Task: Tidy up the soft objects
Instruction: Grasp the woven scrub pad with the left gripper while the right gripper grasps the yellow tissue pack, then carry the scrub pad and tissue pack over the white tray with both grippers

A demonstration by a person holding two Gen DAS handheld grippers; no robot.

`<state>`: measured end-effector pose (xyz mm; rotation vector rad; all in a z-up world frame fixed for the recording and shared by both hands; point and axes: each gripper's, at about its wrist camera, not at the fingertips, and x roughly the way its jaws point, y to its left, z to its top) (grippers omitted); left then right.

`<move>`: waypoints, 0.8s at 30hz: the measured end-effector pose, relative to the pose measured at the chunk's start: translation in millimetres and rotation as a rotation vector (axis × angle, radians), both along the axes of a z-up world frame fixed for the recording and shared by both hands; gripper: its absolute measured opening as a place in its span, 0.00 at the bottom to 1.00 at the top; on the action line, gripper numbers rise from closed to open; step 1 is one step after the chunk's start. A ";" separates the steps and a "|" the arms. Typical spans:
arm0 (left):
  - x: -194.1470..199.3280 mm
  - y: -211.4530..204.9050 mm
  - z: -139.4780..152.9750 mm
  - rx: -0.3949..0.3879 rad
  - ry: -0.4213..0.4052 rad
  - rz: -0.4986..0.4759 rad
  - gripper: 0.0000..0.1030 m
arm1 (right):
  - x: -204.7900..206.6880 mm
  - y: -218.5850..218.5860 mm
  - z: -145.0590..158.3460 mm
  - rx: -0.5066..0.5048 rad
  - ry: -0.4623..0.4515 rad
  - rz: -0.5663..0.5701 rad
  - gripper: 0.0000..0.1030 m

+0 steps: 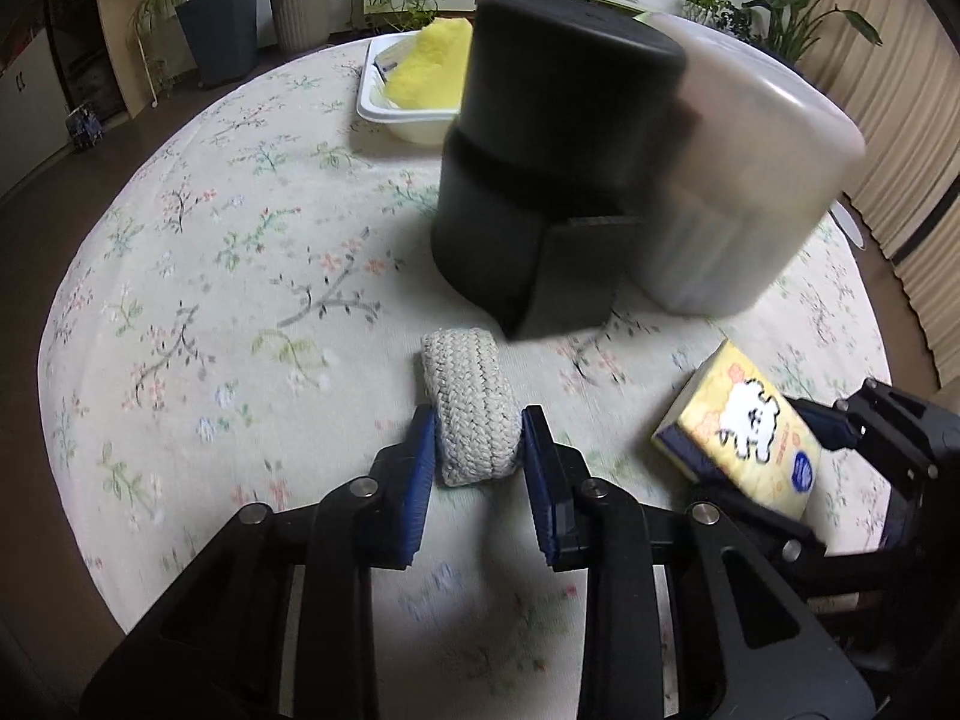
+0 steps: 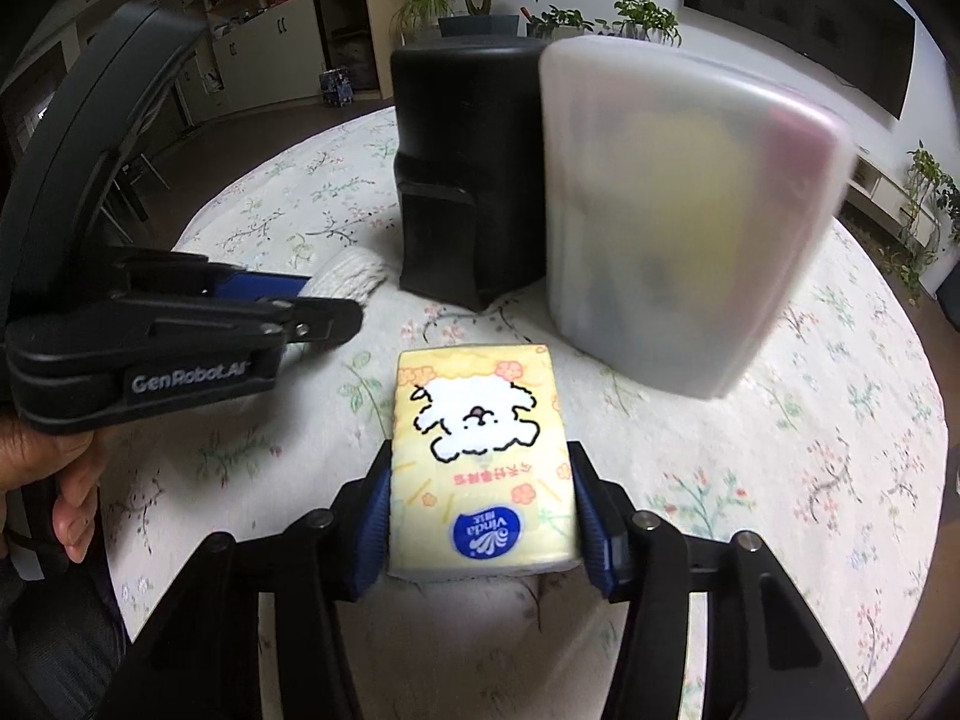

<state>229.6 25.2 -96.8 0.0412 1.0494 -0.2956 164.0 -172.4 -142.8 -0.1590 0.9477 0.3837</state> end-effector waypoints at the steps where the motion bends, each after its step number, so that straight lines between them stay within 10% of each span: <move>1: -6.1 -0.3 1.5 -0.002 -0.001 -0.001 0.25 | -1.7 -0.4 0.8 -0.002 0.002 -0.003 0.53; 24: -35.8 13.8 86.2 -0.004 -0.151 -0.007 0.25 | -18.8 -86.5 84.0 0.009 -0.063 -0.101 0.54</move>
